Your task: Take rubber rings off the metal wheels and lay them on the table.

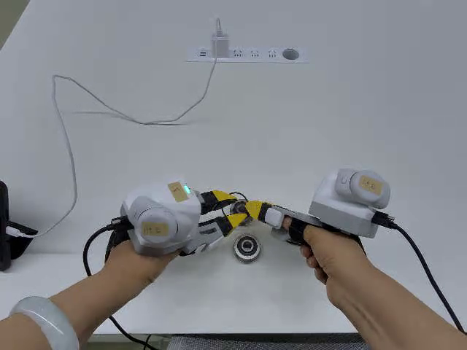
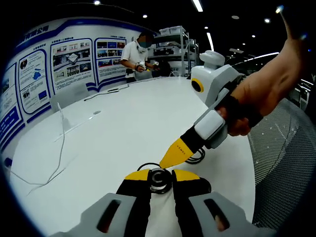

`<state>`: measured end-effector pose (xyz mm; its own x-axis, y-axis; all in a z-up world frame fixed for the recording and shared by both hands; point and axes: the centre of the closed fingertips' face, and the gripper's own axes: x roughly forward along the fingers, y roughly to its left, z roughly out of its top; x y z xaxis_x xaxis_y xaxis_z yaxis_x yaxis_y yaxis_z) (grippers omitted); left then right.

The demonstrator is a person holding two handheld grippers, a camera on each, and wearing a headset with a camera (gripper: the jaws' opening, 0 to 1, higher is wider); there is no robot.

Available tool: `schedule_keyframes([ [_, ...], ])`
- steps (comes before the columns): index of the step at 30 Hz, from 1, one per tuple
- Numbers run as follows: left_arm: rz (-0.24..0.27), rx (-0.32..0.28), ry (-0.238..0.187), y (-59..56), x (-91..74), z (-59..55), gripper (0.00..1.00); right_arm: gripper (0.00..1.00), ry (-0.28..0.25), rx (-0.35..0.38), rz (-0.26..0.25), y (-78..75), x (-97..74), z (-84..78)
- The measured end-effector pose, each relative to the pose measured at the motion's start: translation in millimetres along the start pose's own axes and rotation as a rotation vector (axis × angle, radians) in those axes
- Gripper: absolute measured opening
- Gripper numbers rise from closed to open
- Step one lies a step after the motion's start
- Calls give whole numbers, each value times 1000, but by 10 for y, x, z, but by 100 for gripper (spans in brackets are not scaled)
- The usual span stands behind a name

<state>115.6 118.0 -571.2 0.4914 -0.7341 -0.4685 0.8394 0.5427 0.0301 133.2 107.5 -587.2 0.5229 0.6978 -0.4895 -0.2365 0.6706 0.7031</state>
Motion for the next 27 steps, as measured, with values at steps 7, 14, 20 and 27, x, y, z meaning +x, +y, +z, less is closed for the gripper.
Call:
schedule_keyframes([
  [7,20,5,-19,32,-37,11,20,2,6,-34,-18,-20,-38,-17],
  [14,33,-1,-10,59,-66,-29,22,2,-1,-32,-26,-61,-107,-12],
  [20,41,-15,2,55,-106,-88,26,2,-16,-16,-34,-126,-210,-14],
  [27,59,-43,16,67,-167,-169,34,2,-29,8,-71,-271,-397,-45],
])
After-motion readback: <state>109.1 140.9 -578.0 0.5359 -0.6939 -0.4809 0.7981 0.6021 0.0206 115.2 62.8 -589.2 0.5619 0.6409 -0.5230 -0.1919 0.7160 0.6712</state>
